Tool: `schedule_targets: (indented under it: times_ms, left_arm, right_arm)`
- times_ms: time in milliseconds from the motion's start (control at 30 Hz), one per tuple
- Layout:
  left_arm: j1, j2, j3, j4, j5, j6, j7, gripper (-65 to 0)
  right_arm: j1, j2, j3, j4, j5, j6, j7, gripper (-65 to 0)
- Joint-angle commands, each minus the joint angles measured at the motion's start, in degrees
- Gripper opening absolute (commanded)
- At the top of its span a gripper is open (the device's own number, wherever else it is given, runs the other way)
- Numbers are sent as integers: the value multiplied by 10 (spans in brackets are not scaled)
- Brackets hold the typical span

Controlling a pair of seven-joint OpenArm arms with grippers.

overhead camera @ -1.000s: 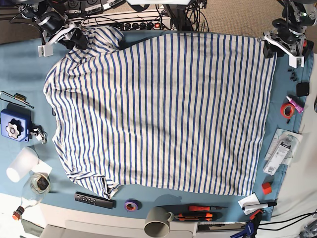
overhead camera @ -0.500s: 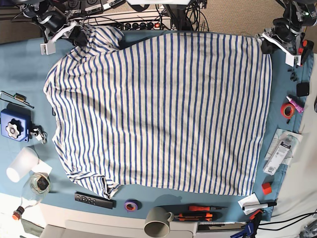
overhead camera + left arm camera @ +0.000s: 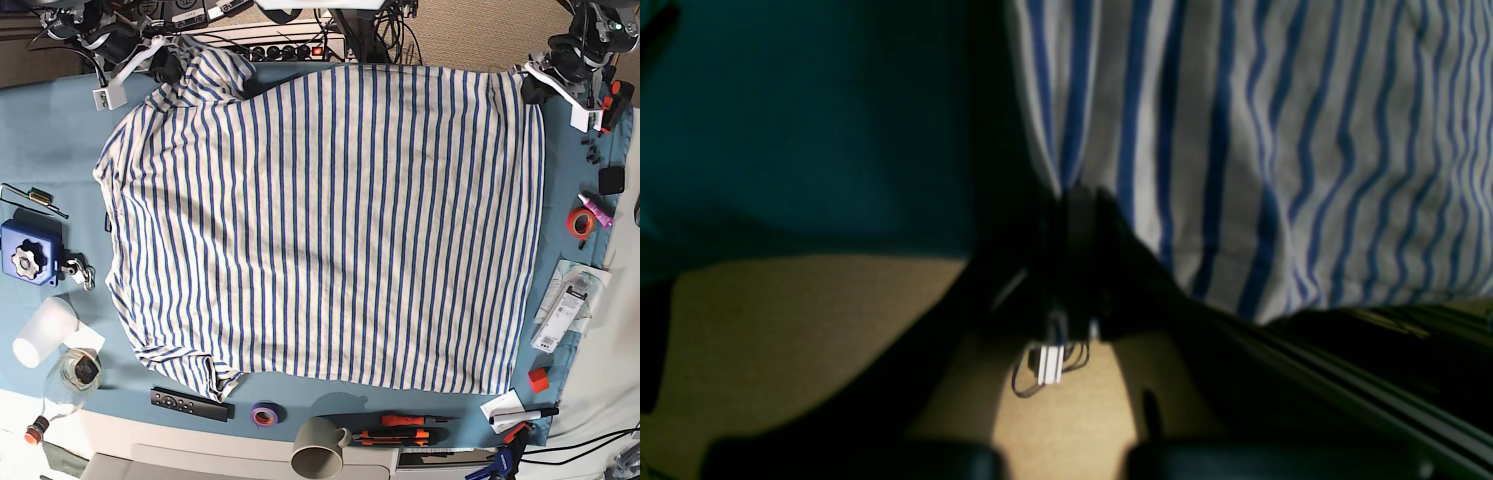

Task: Fold the T-shirt properly
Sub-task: 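Grasp the collar-side corners of the striped shirt with both grippers, then lift the held edge and fold it over toward the hem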

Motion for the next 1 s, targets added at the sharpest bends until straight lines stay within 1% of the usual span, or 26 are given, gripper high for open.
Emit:
schedule_targets:
  times_ms: [0,100,167,367,533,600,733,833,967]
  left_arm:
    - [6,-3,-2,15,-9,-6,9,-650]
    - [9,-3,-2,34,-11,-14,22,-650]
    - [17,-3,-2,52,-11,-13,21,-650]
    - [50,-3,-2,117,-10,-13,21,-650]
    - [60,-3,-16,158,-10,-17,17,-650]
    - [60,-3,-30,164,-10,-24,16,-650]
    - [60,-3,-67,165,-17,-24,11,-650]
    - [60,-3,-87,165,-42,-24,11,-650]
    - [60,-3,-94,165,-45,-24,13,-650]
  right_arm:
    - [-14,0,-1,14,-24,-3,-23,-650]
    - [-19,0,0,59,-43,-5,-21,-650]
    - [-21,0,7,87,-55,-15,-19,-650]
    - [-20,0,75,134,-55,-17,-4,-650]
    - [-20,0,139,137,-40,-17,-4,-650]
    - [-20,0,165,137,-23,-16,-3,-650]
    - [-20,0,211,137,-2,-16,-2,-650]
    - [-20,0,231,137,0,-16,-2,-650]
    - [-20,0,238,137,0,-16,-6,-650]
